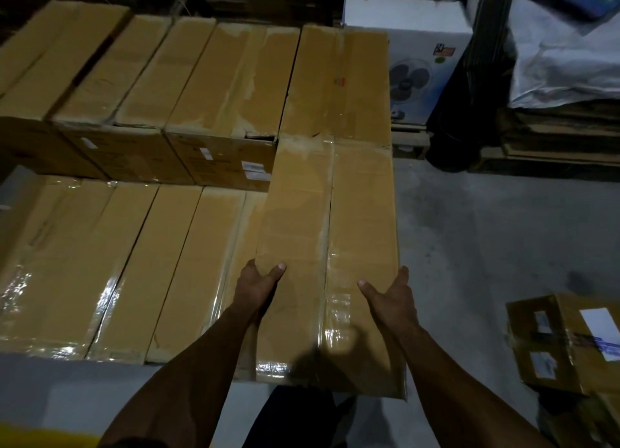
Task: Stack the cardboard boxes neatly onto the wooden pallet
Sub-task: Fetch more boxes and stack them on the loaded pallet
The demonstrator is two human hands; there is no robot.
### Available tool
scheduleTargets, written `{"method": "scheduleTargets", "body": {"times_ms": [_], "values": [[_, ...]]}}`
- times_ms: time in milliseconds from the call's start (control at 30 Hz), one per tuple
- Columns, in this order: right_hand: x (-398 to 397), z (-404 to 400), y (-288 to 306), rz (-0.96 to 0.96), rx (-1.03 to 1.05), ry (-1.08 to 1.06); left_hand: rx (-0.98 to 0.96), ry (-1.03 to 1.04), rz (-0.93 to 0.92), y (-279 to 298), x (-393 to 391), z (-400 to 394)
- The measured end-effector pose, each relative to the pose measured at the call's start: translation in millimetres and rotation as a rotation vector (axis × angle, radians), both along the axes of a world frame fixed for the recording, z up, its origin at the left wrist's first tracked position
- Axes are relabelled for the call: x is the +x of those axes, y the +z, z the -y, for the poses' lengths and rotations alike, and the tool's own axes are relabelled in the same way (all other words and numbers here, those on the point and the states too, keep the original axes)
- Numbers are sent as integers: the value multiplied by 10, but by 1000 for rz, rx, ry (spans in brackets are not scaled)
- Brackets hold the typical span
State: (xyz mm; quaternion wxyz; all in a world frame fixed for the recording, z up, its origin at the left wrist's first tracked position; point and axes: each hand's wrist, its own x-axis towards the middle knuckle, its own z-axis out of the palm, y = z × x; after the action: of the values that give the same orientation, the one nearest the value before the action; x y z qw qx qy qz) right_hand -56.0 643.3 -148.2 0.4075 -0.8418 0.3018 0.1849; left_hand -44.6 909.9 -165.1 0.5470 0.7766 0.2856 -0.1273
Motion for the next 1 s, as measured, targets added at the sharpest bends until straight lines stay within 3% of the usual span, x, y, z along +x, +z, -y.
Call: {"method": "scheduleTargets", "body": {"times_ms": [267,567,767,1000], "values": [[-339,-70,160,5,-126,146,134,-21,-20,171,-289,58],[-1159,53,271,-57,-110,324,324,-272,27,308,-1267,27],[-1323,100,214,-19,-61,324,204,-41,-76,160,-1414,66],[-1356,81,188,4,-76,281,268,-18,-123,149,-1391,96]]}}
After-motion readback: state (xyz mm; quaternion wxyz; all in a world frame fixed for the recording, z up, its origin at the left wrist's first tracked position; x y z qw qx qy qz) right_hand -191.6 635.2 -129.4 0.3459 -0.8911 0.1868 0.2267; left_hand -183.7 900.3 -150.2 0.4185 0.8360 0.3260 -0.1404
